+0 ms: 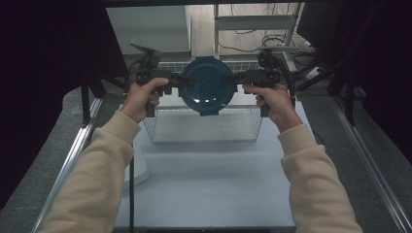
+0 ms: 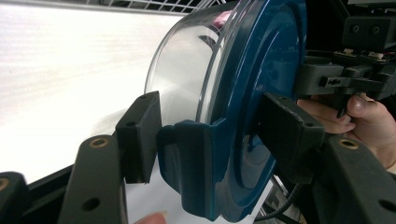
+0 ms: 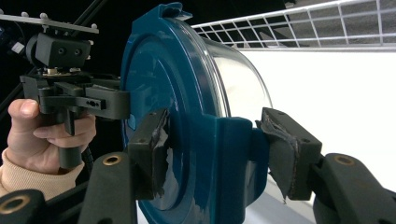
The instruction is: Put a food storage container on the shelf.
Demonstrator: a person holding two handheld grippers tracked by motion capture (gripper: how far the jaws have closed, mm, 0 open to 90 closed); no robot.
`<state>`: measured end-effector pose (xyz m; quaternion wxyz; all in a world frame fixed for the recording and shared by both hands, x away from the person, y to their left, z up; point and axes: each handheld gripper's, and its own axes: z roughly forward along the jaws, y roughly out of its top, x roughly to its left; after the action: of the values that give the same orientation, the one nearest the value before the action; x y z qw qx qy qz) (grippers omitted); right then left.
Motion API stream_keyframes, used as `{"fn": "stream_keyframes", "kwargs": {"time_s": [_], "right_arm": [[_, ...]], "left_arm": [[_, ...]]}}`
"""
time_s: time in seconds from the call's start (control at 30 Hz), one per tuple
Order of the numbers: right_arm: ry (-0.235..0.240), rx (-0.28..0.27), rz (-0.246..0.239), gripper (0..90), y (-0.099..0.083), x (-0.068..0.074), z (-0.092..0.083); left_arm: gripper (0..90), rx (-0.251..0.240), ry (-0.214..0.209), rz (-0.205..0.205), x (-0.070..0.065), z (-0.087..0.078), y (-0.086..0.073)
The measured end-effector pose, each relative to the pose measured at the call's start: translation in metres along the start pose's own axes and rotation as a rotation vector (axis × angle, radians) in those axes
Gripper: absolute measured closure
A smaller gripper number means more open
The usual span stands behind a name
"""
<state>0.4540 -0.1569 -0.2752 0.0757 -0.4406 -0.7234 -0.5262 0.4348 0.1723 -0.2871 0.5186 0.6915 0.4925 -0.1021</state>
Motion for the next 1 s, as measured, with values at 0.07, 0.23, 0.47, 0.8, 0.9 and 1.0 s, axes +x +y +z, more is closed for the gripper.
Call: {"fn": "stream_keyframes", "kwargs": {"time_s": [0.07,0.23,0.47,0.8,0.9,1.0], "right_arm": [[-0.001,0.000,-0.001,43.7,0.003,-0.001,0.003],[0.008,0.007,0.011,43.6,0.007,-0.007,0.011],[0.008,0.013,0.022,43.7,0.017,-0.014,0.020],[0.010,0.018,0.087,43.1,0.023,-0.037,0.039],[0.015,0.024,0.124,42.5,0.026,-0.045,0.043],[0.021,0.031,0.170,42.1,0.027,-0.051,0.047]], "left_arm": [[40.1,-0.004,0.000,-0.013,0.004,0.000,0.001],[40.1,0.002,0.010,-0.017,0.010,0.000,0.007],[40.0,-0.010,0.009,-0.039,0.021,0.004,0.016],[40.8,-0.030,0.000,-0.123,0.047,0.017,0.025],[40.8,-0.043,0.001,-0.162,0.052,0.022,0.027],[40.8,-0.043,0.001,-0.188,0.057,0.025,0.028]]}}
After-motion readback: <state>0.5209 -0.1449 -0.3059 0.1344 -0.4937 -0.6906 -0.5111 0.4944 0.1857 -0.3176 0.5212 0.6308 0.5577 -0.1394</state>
